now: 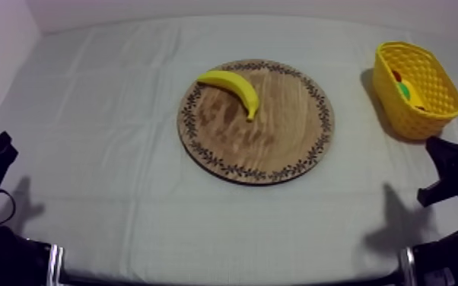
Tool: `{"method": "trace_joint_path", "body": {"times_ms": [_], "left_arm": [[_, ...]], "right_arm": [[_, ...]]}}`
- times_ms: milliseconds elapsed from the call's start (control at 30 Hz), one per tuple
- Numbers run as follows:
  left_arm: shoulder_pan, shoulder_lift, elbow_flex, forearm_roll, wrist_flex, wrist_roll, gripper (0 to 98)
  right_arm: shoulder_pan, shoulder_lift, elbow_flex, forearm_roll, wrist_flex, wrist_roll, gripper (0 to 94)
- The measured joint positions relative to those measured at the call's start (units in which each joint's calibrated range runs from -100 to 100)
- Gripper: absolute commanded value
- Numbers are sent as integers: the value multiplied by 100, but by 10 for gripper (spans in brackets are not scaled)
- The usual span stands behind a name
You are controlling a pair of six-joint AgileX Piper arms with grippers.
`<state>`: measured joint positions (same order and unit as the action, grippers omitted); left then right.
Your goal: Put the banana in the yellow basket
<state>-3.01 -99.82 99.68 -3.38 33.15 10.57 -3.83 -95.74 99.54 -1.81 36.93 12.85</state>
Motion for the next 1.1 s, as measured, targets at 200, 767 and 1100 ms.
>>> {"method": "trace_joint_path", "body": {"times_ms": [200,767,1100], "left_arm": [[0,0,0,0,0,0,1],[0,0,0,0,0,0,1],[0,0,0,0,0,0,1]], "right_arm": [[0,0,0,0,0,-2,2],[-1202,0,0,0,0,26,3],[-1583,6,-154,-7,250,305,6]]}}
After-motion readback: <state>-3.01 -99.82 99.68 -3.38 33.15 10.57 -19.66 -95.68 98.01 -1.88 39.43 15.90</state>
